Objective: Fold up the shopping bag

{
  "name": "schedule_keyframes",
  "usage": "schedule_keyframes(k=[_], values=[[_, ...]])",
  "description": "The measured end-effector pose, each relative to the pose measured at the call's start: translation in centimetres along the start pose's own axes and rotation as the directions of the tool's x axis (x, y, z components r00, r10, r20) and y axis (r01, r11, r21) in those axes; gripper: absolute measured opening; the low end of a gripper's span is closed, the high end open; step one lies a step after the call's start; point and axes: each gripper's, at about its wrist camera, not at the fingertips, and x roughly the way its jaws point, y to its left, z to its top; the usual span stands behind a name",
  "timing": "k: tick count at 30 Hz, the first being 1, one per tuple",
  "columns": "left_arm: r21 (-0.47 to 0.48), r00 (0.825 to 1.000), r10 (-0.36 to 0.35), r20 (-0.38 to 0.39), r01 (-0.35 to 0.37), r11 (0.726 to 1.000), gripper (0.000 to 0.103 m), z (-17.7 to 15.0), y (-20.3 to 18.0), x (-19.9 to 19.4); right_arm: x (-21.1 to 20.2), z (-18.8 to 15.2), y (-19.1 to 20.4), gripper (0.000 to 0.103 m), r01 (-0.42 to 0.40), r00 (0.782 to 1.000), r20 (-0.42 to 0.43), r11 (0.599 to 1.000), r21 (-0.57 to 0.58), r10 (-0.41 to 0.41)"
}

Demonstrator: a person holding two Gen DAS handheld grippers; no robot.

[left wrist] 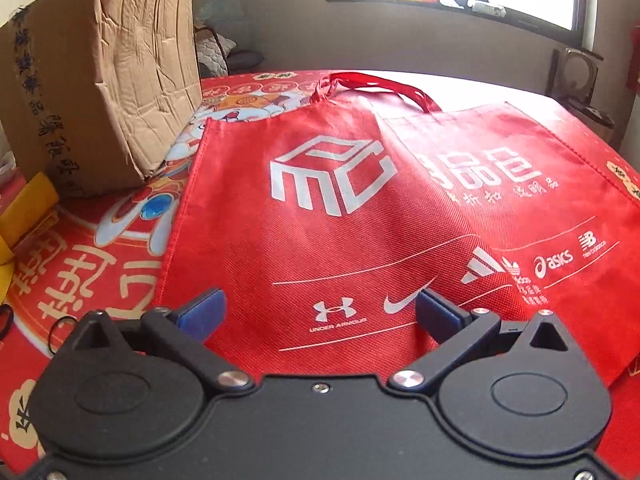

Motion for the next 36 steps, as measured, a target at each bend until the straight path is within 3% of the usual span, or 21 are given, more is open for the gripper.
schedule_keyframes(k=[2, 4, 6, 9, 11, 17, 20, 22, 23, 24, 28, 31, 34, 36], values=[[-0.003, 1.000, 0.000, 0.001, 0.000, 1.000, 0.103, -0.2, -0.2, 0.5, 0.2, -0.3, 3.3, 0.027, -0.165, 0.986, -0.050, 0.983, -0.077, 0.161], [-0.001, 1.000, 0.025, 0.010, -0.025, 1.000, 0.103, -0.2, 0.0, 0.7, 1.3, -0.9, 6.8, 0.027, -0.304, 0.946, -0.153, 0.946, -0.111, 0.286], [0.004, 0.999, 0.050, 0.017, -0.050, 0.999, 0.103, 0.0, 0.5, 1.0, 2.6, -1.7, 10.0, 0.027, -0.393, 0.901, -0.257, 0.909, -0.141, 0.349], [0.012, 0.996, 0.087, 0.029, -0.088, 0.996, 0.103, 0.2, 1.2, 1.3, 4.0, -2.4, 13.3, 0.034, -0.381, 0.899, -0.305, 0.904, -0.196, 0.313], [0.010, 0.993, 0.110, 0.031, -0.110, 0.994, 0.103, 0.8, 1.9, 1.7, 4.9, -2.0, 13.7, 0.034, -0.367, 0.902, -0.304, 0.916, -0.160, 0.308], [-0.005, 0.985, 0.153, 0.080, -0.153, 0.988, 0.103, 4.1, 3.5, 3.4, 9.2, -0.9, 16.2, 0.035, -0.287, 0.929, -0.281, 0.949, -0.133, 0.241], [0.003, 0.979, 0.182, 0.089, -0.183, 0.983, 0.103, 5.9, 3.9, 4.8, 12.3, 0.3, 17.1, 0.047, -0.267, 0.933, -0.275, 0.958, -0.103, 0.231], [0.014, 0.973, 0.214, 0.091, -0.216, 0.976, 0.103, 6.8, 4.0, 5.7, 14.1, 0.8, 18.1, 0.081, -0.295, 0.922, -0.281, 0.953, -0.073, 0.264], [0.024, 0.971, 0.226, 0.080, -0.229, 0.973, 0.103, 7.0, 4.1, 6.2, 15.0, 1.0, 18.5, 0.102, -0.317, 0.913, -0.287, 0.947, -0.050, 0.291], [0.024, 0.971, 0.232, 0.064, -0.234, 0.972, 0.103, 7.0, 4.1, 6.4, 15.7, 1.2, 19.0, 0.102, -0.326, 0.908, -0.292, 0.944, -0.043, 0.300], [-0.020, 0.982, 0.190, 0.019, -0.190, 0.982, 0.103, 6.3, 4.9, 5.8, 16.9, 1.0, 20.9, 0.102, -0.259, 0.929, -0.309, 0.954, -0.154, 0.202], [-0.074, 0.988, 0.155, 0.014, -0.153, 0.985, 0.103, 5.5, 5.6, 4.3, 15.8, 1.3, 20.5, 0.102, -0.285, 0.932, -0.274, 0.947, -0.150, 0.238], [-0.105, 0.991, 0.137, 0.006, -0.136, 0.985, 0.103, 5.1, 5.4, 3.4, 13.0, 2.6, 19.1, 0.102, -0.173, 0.983, -0.089, 0.965, -0.199, 0.158], [-0.064, 0.989, 0.149, 0.002, -0.148, 0.987, 0.103, 4.9, 4.2, 3.8, 12.0, 3.9, 17.2, 0.102, -0.047, 0.999, 0.008, 0.979, -0.197, 0.050]])
